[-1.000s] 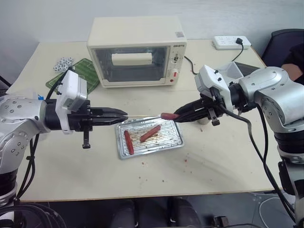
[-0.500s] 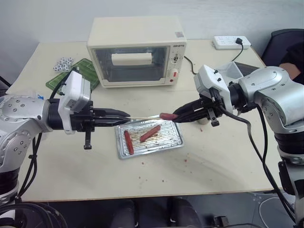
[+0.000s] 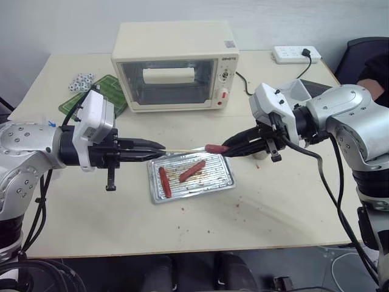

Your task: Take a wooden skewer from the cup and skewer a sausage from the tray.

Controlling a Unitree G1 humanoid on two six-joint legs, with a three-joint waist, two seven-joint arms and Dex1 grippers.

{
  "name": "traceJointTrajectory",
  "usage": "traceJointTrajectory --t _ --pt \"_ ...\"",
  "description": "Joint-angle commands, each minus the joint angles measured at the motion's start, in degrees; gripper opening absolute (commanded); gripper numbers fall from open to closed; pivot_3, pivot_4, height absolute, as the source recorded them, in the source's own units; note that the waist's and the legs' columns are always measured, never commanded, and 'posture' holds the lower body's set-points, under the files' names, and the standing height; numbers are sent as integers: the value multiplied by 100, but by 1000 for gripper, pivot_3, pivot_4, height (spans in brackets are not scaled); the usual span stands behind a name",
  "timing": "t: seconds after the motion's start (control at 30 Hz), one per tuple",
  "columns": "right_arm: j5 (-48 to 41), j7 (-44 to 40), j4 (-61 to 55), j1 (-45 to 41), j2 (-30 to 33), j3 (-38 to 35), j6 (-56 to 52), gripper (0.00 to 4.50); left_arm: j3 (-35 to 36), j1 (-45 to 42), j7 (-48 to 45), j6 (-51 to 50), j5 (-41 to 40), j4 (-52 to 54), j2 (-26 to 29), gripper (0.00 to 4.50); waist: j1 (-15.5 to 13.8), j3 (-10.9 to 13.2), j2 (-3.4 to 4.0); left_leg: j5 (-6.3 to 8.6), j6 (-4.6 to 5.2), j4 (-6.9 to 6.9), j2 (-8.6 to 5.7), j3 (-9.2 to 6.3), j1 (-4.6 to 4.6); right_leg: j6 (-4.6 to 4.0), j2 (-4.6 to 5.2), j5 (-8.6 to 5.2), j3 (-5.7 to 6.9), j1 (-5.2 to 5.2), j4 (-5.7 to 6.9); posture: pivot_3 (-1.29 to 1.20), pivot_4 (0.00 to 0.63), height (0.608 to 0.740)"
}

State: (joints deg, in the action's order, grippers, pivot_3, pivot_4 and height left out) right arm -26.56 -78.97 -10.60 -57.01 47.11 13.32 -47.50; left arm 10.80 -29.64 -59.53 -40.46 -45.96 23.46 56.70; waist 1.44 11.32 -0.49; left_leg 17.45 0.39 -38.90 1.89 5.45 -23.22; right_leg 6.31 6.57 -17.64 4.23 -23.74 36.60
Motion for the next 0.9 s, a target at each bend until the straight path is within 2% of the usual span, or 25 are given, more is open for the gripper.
traceJointTrajectory --t 0.03,0.9 --pt "-79 -19 -85 -2 114 -181 66 590 196 -105 -16 135 89 -59 93 0 0 0 0 0 0 0 0 0 0 0 0 0 0 0 0 0 150 740" --pt "-23 41 -34 -12 3 -115 255 590 61 -172 -95 204 123 -29 -4 0 -1 0 0 0 1 -4 0 0 0 0 0 0 0 0 3 0 150 740"
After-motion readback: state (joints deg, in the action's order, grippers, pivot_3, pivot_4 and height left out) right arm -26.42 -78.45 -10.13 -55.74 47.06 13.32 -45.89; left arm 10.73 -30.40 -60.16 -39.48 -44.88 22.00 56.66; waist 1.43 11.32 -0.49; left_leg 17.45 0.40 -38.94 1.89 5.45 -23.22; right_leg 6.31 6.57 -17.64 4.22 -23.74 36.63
